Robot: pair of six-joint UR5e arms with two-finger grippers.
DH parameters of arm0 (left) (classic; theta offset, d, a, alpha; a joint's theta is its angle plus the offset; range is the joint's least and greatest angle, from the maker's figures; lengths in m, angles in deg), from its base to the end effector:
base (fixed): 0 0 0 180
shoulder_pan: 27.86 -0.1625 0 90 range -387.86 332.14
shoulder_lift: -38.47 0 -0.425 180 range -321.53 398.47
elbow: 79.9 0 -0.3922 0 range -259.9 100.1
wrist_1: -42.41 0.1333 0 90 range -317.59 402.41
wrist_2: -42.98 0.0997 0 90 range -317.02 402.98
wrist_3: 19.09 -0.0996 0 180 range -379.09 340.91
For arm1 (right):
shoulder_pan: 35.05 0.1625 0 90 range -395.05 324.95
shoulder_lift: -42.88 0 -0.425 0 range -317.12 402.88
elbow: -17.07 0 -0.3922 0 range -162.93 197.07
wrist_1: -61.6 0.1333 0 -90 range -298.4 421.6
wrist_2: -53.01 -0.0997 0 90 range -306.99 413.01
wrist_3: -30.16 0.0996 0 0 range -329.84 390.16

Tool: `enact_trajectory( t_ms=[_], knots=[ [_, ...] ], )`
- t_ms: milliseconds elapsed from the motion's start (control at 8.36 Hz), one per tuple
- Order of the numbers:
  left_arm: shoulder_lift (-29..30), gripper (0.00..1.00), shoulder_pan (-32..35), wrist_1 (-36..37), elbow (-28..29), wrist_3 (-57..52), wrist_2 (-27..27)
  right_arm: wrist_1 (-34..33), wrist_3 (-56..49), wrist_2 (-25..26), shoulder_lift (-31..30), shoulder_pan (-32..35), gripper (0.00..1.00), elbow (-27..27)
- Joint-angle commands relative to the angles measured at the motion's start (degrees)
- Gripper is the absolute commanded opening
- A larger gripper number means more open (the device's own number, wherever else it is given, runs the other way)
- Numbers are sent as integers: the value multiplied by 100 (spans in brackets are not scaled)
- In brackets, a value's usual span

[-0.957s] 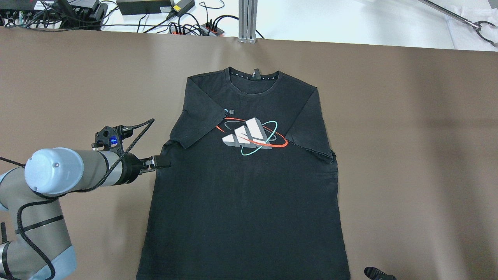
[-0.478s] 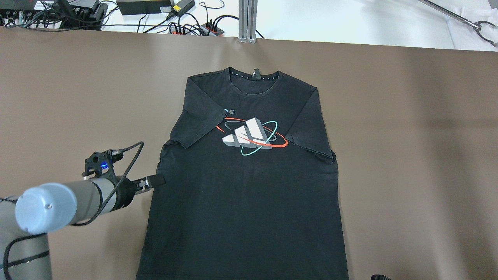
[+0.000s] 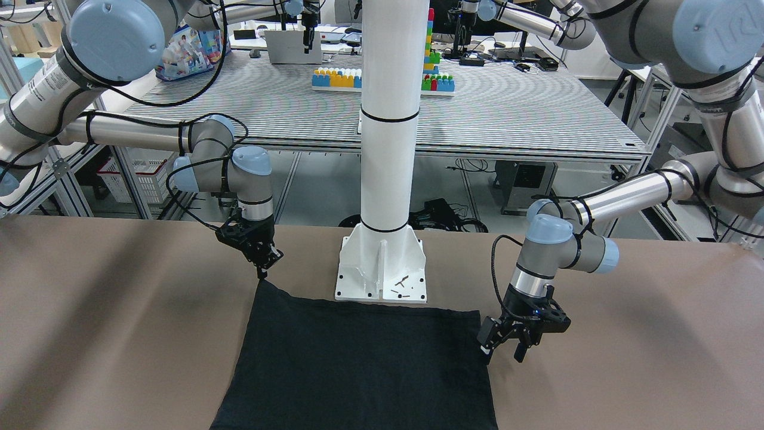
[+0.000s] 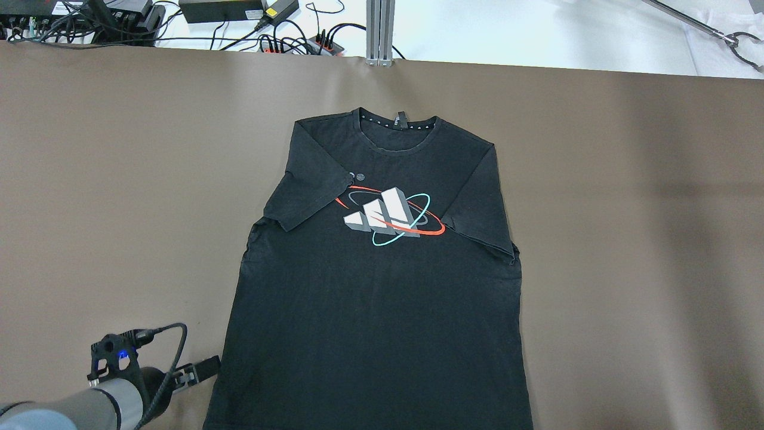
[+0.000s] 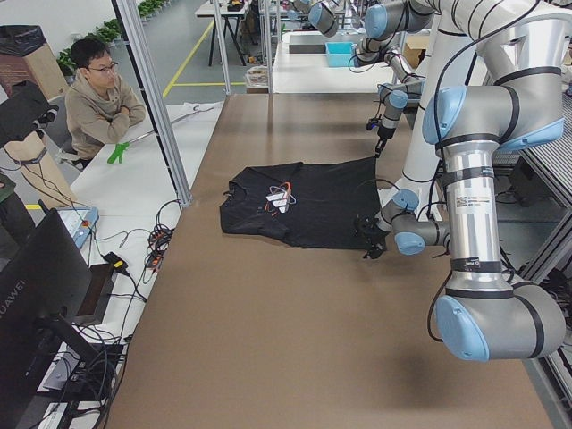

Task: Fold clothes
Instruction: 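Move both grippers to the hem corners nearest the robot and grasp them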

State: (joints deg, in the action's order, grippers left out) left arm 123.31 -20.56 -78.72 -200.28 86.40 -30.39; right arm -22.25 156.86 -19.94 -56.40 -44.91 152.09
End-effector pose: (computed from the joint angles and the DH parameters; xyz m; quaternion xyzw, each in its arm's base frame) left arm 0.4271 -0.2178 0.3886 0.0938 0.4751 -0.2393 0.8416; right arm -0.4097 -0.0937 0.3572 -0.0125 -0.3795 0.2659 0.8861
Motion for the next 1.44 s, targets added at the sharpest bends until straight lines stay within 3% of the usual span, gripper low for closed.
enact_trajectory(
  t_ms=[0, 478, 718, 957, 1076, 1196, 1315],
  knots=[
    [-135, 94, -1140, 1, -46, 490, 673, 0, 3, 9, 5, -25, 0, -20],
    [24, 59, -1503, 10, -12, 517, 904, 0, 3, 149, 5, -25, 0, -29],
    [164, 47, -1504, 10, 120, 517, 913, 0, 3, 158, 5, -25, 0, -20],
    [86, 47, -1486, 10, 77, 517, 913, 0, 3, 158, 5, -16, 0, -29],
    [24, 51, -1486, 10, 68, 517, 913, 0, 3, 167, 5, -16, 0, -29],
    [-133, 72, -1477, 10, 50, 517, 904, 0, 3, 167, 5, -16, 0, -20],
    [-126, 75, -1486, 10, 76, 517, 904, -8, 3, 167, 5, -16, 0, -28]
  ],
)
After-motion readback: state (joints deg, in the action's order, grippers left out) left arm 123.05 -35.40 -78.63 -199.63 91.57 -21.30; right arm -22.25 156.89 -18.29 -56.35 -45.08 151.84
